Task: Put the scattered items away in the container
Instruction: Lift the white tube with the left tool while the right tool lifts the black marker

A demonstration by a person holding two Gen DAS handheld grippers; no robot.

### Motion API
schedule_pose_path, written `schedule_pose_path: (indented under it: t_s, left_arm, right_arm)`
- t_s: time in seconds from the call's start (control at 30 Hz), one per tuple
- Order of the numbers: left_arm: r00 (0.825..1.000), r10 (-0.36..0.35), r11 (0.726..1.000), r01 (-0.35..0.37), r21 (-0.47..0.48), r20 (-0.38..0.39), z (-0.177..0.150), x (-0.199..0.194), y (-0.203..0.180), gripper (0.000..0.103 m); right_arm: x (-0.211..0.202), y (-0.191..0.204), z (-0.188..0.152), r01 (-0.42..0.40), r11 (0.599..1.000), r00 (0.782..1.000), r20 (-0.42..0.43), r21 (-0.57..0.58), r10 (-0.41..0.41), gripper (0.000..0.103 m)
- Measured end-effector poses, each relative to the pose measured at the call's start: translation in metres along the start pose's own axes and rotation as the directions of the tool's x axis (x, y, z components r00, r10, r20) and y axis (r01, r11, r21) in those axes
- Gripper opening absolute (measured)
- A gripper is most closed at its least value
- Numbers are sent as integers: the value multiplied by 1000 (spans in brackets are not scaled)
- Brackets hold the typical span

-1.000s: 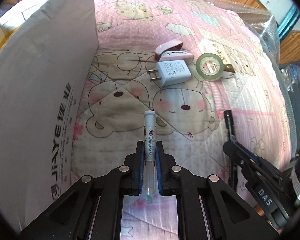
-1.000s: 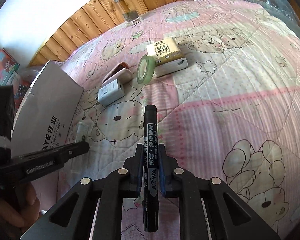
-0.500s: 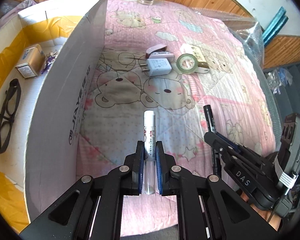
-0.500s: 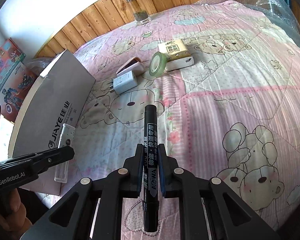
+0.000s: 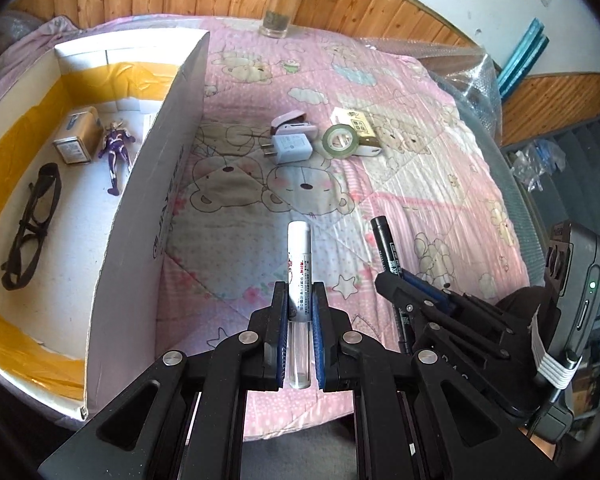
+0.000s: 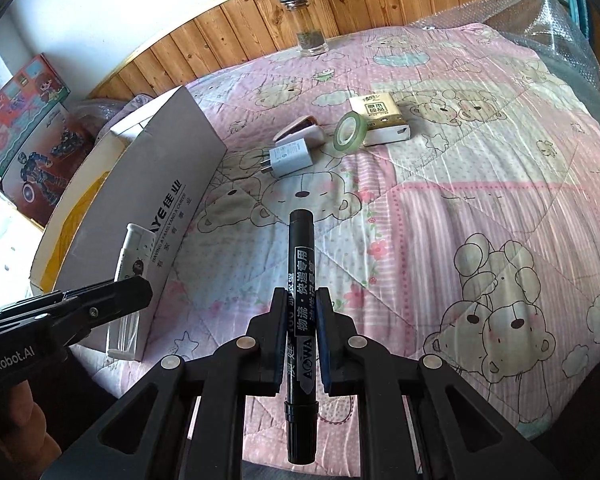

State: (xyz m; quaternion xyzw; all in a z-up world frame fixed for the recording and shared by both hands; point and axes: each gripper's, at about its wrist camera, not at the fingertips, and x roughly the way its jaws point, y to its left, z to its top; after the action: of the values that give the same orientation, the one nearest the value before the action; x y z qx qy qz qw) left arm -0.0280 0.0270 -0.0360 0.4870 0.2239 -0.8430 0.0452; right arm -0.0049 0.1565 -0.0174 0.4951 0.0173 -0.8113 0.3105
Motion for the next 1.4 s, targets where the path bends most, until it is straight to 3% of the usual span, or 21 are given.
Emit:
schedule_pose_path:
  t_s: [0.4,0.73,1.4]
  left_arm:
    - [996,-13,997,20,-75,86,-6,-37,15,11]
    - [983,47,994,-29,-105,177,-14,-65,29,11]
    - [962,64,972,1,-237,265,-22,-92,61,11]
  right_arm:
    - [-34,53,6,-42,992,997,54,-120,49,15]
    - [-53,84,4,-41,981,995,79,-187,57,15]
    - [-85,142,7,-64,951,986,127,-302,107,15]
